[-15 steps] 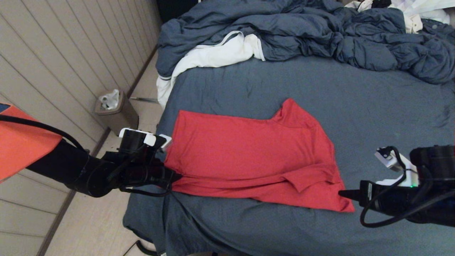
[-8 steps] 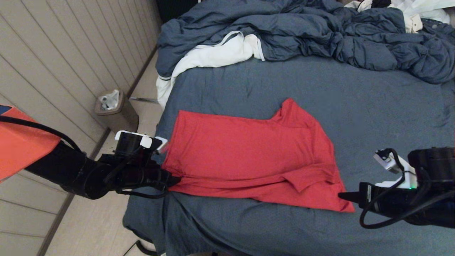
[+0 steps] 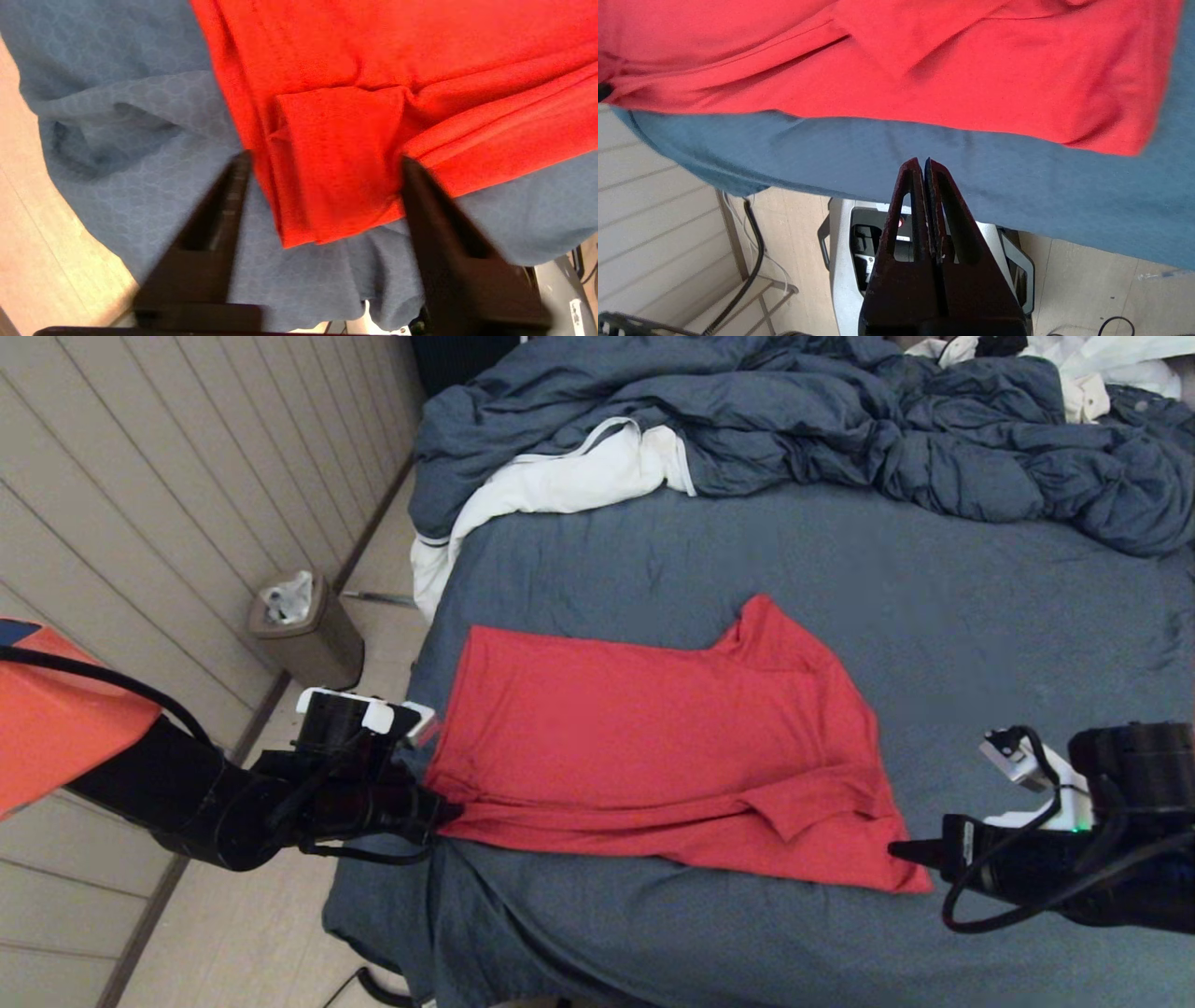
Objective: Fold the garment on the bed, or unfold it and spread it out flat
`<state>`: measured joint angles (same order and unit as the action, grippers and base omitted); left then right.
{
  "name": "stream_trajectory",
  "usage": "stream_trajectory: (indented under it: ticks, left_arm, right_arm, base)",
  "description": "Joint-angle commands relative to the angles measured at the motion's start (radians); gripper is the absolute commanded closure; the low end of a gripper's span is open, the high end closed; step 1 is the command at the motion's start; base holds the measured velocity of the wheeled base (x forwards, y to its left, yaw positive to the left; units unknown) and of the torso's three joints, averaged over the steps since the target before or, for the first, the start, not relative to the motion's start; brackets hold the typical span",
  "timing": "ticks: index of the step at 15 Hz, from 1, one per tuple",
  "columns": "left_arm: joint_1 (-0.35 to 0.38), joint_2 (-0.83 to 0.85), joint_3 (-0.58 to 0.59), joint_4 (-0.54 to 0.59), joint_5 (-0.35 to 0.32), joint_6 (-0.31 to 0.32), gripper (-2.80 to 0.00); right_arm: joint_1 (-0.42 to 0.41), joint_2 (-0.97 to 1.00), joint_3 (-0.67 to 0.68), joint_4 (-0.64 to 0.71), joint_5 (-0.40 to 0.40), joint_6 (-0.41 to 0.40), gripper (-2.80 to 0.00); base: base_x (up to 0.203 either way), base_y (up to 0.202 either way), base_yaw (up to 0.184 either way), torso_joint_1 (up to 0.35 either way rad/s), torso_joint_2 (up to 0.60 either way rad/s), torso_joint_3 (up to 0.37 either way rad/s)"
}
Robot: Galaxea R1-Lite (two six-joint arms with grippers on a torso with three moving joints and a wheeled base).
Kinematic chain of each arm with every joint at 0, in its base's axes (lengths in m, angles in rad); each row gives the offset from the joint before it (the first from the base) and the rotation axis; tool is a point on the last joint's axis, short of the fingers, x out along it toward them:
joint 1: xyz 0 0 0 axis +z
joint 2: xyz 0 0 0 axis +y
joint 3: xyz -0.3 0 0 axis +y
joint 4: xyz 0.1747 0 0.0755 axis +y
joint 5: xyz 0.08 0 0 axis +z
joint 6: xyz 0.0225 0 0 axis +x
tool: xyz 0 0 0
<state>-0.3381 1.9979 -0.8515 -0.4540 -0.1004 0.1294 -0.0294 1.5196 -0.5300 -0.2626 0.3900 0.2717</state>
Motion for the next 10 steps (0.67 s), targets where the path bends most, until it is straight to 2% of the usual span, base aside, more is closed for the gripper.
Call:
stream_trajectory:
  ticks: [1,9,10]
  left_arm:
    - [0.001,-0.002,-0.001,-0.003,-0.001,0.001,0.0]
    - [0.001,-0.028,-0.02,-0.011,0.002,0.007,0.0]
    - [0.001,-0.029,-0.05,-0.014,0.002,0.003,0.0]
  right_arm:
    - [0.0,0.004,-0.001,-0.001,0.003,0.001,0.0]
    - [-0.001,0.021,-0.011,-0.003,0.001,-0.002,0.0]
    - [-0.001,0.021,-0.018,-0.004,0.001,-0.001,0.0]
  base:
    - [0.0,0.0,0.0,0.0,0.0,0.0]
    - [0.0,0.0,0.0,0.0,0.0,0.0]
    - [0.0,0.0,0.0,0.0,0.0,0.0]
